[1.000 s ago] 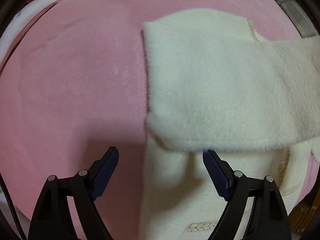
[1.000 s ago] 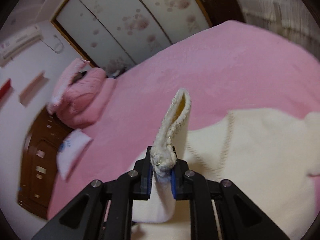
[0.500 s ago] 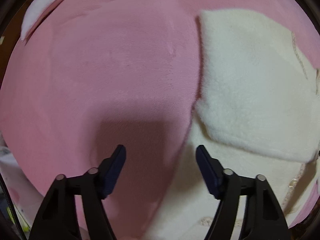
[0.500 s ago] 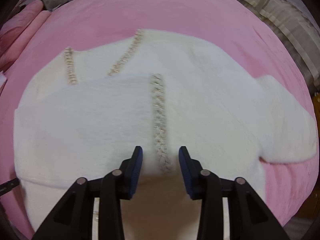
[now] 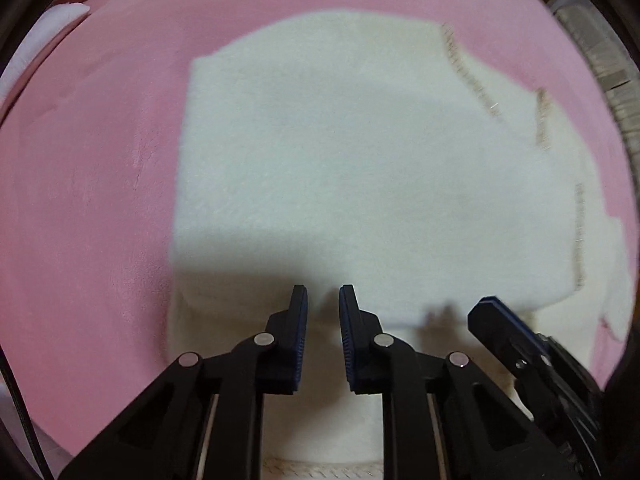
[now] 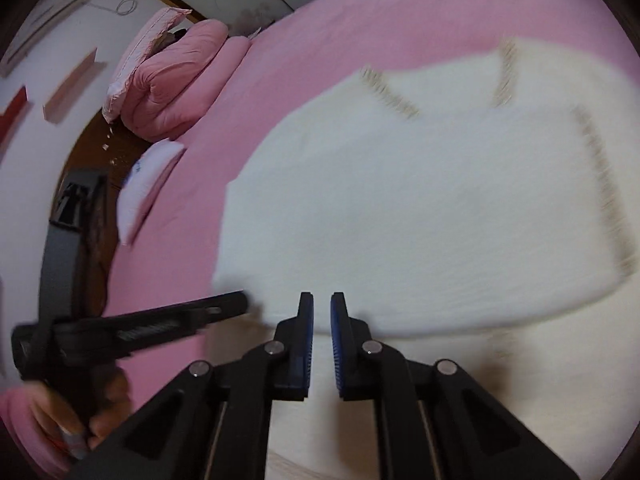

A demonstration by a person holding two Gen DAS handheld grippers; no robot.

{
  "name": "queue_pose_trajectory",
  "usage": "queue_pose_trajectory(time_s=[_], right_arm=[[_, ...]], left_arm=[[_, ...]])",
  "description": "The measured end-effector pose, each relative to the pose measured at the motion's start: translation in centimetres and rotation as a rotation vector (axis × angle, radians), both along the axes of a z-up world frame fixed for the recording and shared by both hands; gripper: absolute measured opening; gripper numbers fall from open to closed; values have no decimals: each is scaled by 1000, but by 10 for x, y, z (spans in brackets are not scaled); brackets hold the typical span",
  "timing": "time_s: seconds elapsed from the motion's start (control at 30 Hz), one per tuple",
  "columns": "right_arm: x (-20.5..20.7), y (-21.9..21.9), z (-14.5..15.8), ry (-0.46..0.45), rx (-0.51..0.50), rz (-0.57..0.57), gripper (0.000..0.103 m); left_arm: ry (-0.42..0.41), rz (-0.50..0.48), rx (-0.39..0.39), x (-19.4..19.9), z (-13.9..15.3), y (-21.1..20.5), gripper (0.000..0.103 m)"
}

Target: Fold large clothes

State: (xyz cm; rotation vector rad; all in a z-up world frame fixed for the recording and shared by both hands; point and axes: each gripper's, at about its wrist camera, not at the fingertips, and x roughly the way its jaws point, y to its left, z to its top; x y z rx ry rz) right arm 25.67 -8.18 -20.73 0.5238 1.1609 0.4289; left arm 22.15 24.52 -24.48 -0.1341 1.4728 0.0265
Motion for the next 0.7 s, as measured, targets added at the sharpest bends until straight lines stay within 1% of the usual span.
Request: queue_pose_trajectory(time_s=[0.03, 0.07, 0.13, 0.17, 0.2, 0.23, 0.27, 0.3, 0.33, 0.37, 0.4, 0.47, 0.53, 0.57, 0.63, 0.67, 0.7], right_arm=[[2, 4, -3, -2, -10, 5, 8], [6, 7, -9, -9, -48, 9, 8], [12, -4, -18, -7, -156, -23, 8], [12, -15, -24, 7, -196, -51, 8], [11, -29, -28, 19, -228, -81, 6], [10, -46, -33, 17, -227, -104, 0], [6, -64, -34, 9, -218, -127, 0], [0, -85, -33, -6, -218, -144, 0], [-5, -101, -32, -11, -269, -163, 0], [-9, -112, -30, -11, -350, -181, 0], [-14, -127, -28, -20, -392, -193, 0], [-19, -147, -25, -20, -429, -214, 0], [-21, -151, -20, -28, -468, -185, 0], [-21, -146, -16, -34, -513, -180, 0], [-25, -134, -9, -33, -553, -192, 0], [-26, -128, -3, -46, -517, -208, 0], [-25, -119, 2, -65, -445, -213, 2]], left_arm=[[31, 2, 27, -4, -10, 2, 14], [41, 4, 32, -7, -15, 6, 14], [39, 6, 36, -11, -15, 18, 14], [42, 8, 47, -11, -14, 25, 14], [46, 10, 51, -9, -14, 27, 14], [48, 17, 62, -11, -13, 36, 14], [48, 22, 73, -6, -16, 32, 14], [48, 29, 91, -8, -15, 40, 14], [50, 37, 105, -10, -14, 48, 14], [53, 42, 102, -13, -13, 56, 14], [53, 39, 91, -14, -13, 61, 14], [51, 14, 85, -18, -10, 77, 14], [51, -1, 89, -23, -9, 82, 14], [54, 7, 91, -26, -7, 86, 14], [49, 11, 119, -29, 0, 86, 14], [28, -6, 127, -27, 5, 80, 14], [1, -30, 112, -30, 11, 79, 14]])
